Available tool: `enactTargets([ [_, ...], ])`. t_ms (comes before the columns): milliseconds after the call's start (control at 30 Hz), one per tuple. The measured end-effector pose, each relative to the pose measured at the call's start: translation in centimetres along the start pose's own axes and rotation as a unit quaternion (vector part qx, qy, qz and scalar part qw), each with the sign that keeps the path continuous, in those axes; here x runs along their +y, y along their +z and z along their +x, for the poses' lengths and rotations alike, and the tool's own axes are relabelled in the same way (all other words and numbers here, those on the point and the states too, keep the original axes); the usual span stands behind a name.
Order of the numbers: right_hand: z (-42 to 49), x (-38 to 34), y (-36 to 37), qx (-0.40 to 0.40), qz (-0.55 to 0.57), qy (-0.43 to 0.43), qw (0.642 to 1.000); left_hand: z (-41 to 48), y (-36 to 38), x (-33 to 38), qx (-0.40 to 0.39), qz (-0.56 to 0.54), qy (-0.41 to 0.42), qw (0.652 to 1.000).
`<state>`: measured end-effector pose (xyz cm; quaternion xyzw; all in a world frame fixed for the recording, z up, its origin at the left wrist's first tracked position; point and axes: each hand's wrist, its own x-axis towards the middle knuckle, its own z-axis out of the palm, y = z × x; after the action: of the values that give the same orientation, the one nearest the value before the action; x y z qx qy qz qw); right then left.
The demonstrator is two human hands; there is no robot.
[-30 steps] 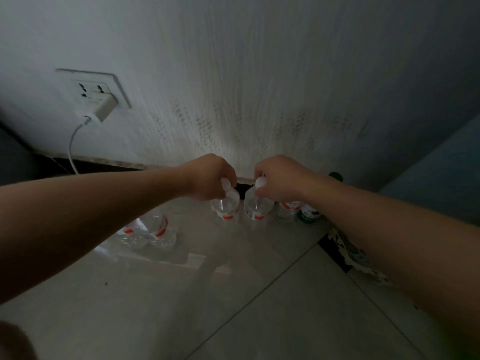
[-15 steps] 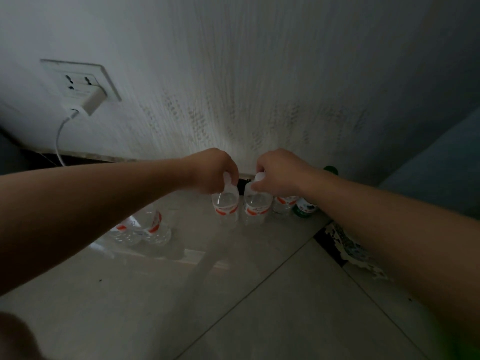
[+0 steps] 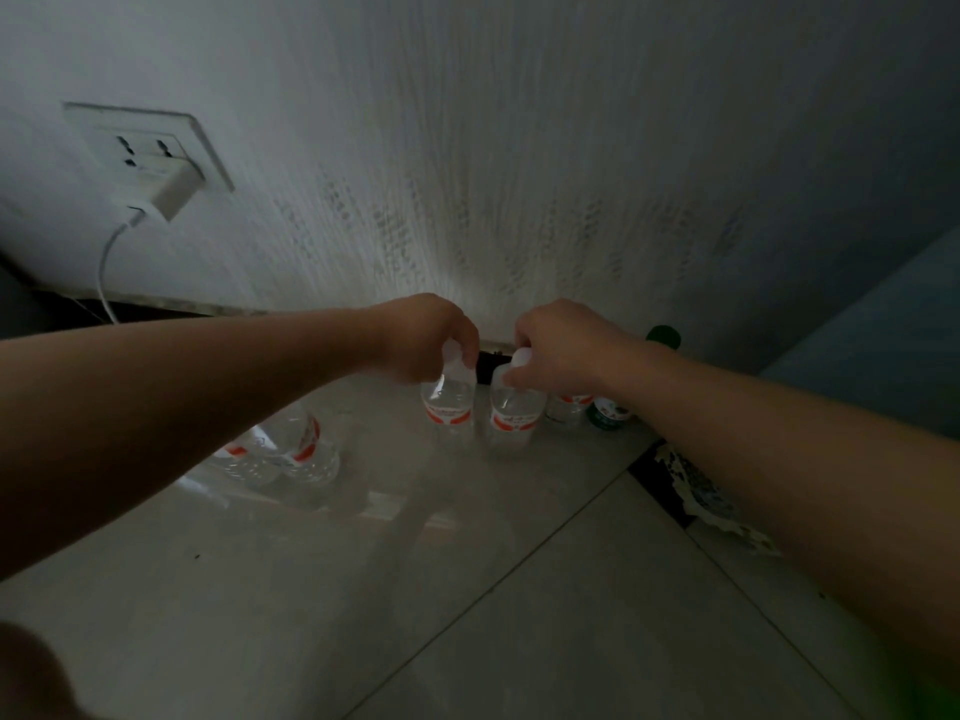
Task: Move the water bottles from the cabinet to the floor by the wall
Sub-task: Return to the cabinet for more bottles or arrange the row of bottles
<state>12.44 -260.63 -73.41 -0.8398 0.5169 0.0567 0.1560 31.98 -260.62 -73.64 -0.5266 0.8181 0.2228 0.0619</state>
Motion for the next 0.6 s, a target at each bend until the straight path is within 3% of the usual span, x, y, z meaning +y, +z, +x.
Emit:
enactTargets([
  [200,0.2,0.3,0.4,0.002,0.001,0.001,1.000,0.2,0.5,-0.4,-0.014,0.024,-0.038,0.999],
  [600,0.1,1.0,0.3,-0.022,0.031,-0.047,0.998,0.1,1.4,0.3,0.090,0.016,-0.082,0.992],
])
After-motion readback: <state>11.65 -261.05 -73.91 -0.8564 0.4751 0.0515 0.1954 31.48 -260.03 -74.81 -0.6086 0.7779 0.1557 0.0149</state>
